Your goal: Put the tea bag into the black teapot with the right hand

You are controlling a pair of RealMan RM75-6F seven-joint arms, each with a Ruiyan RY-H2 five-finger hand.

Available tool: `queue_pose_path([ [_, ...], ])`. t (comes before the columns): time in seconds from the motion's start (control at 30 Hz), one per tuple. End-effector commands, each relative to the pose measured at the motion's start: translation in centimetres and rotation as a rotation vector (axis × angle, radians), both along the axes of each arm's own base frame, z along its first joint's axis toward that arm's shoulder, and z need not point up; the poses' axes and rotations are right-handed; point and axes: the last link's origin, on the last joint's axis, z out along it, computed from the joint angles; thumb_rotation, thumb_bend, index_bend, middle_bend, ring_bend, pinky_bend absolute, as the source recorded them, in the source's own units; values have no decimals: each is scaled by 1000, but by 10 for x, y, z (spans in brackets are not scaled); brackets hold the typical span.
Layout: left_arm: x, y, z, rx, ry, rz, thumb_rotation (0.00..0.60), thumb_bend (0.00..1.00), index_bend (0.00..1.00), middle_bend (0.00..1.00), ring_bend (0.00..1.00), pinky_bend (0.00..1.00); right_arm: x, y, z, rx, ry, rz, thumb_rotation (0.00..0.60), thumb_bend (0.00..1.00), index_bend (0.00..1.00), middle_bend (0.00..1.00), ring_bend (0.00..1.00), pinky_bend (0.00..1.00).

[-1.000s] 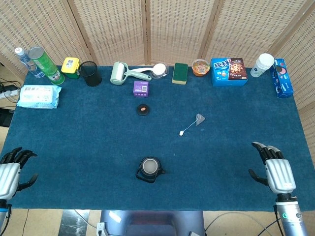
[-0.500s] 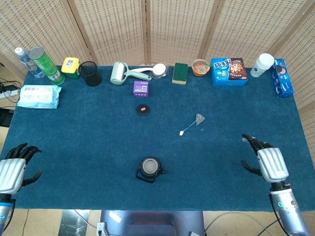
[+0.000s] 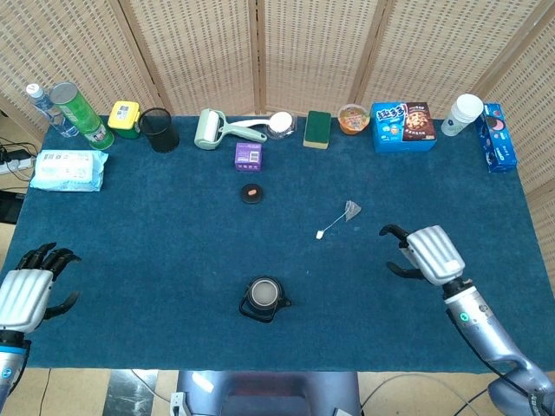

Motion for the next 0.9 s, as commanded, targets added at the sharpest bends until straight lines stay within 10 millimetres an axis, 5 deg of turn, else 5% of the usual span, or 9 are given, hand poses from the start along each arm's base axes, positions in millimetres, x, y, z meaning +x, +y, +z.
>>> queue_pose_path([
  [0.03, 2, 3, 0, -7, 0, -6, 600, 320, 304, 251, 120, 154, 12, -15, -5, 36, 3, 22, 600, 326, 396, 989, 1000, 1000],
  [0.47, 8, 15, -1, -30, 7, -28, 600, 320, 304, 251, 120, 153, 53, -61, -40, 171, 86, 52, 600, 370, 453, 1000, 1000, 1000],
  [0.9, 13, 30, 3, -28, 2, -47, 600, 318, 304, 251, 120, 154, 73, -92, -69, 260, 154, 6, 600, 440, 457, 1000, 1000, 1000],
])
